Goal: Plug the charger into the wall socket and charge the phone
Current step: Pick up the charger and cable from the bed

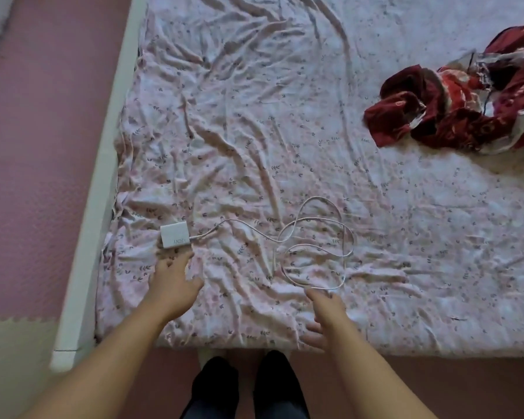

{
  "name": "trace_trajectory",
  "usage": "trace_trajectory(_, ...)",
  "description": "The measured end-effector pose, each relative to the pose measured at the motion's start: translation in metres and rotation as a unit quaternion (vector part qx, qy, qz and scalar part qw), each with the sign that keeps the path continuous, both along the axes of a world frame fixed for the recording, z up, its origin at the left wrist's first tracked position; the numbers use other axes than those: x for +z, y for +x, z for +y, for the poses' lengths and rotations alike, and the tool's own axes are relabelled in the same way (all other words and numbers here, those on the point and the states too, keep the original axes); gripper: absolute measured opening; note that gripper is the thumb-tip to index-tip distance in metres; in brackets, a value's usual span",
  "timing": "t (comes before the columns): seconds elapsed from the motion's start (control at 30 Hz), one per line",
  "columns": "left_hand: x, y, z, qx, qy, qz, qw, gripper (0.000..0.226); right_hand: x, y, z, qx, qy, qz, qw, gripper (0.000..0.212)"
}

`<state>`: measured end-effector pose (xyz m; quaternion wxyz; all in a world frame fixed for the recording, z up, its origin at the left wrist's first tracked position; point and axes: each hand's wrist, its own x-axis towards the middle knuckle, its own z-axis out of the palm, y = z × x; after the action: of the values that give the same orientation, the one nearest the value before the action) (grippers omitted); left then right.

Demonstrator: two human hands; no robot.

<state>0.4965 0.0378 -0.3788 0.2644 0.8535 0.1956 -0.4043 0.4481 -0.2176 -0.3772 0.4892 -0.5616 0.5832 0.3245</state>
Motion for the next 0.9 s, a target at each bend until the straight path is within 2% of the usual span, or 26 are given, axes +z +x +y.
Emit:
trace_trajectory(0.13,-0.072,0.018,-0.009,0.140,0.013,-0.039,0.989,0.062,-0.082,0.027,-0.015,-0.115,-0.003,-0.023,0.993,0.087)
trace_trajectory(0.23,-0.108,0.034,-0.014,0.246,0.019,-0.058,0.967,0.065,-0.119,0.052,-0.025,-0.151,-0.032,-0.049,0.987,0.094)
trace_trajectory(0.33,-0.131,0.048,-0.017,0.329,0.028,-0.078,0.941,0.067,-0.138,0.070,-0.030,-0.167,-0.039,-0.019,0.985,0.096)
trace_trajectory(0.4,-0.141,0.055,-0.017,0.366,0.021,-0.089,0.926,0.067,-0.145,0.074,-0.031,-0.192,-0.078,0.007,0.978,0.099)
trace_trajectory(0.47,-0.149,0.059,-0.019,0.385,0.015,-0.094,0.918,0.067,-0.150,0.067,-0.032,-0.213,-0.134,0.025,0.968,0.102)
trace_trajectory(0.53,-0.151,0.060,-0.022,0.393,0.019,-0.100,0.914,0.067,-0.154,0.053,-0.030,-0.247,-0.154,0.036,0.956,0.096)
trace_trajectory(0.6,-0.152,0.059,-0.024,0.400,0.024,-0.108,0.910,0.068,-0.159,0.045,-0.027,-0.296,-0.135,0.022,0.945,0.086)
trace_trajectory(0.67,-0.153,0.059,-0.025,0.398,0.016,-0.112,0.910,0.069,-0.160,0.051,-0.025,-0.332,-0.106,-0.015,0.937,0.087)
trace_trajectory(0.73,-0.154,0.060,-0.024,0.397,0.011,-0.110,0.911,0.071,-0.157,0.066,-0.024,-0.321,-0.112,-0.042,0.940,0.096)
trace_trajectory(0.9,-0.153,0.068,-0.027,0.398,0.025,-0.119,0.909,0.072,-0.154,0.110,-0.026,-0.222,-0.146,-0.045,0.963,0.114)
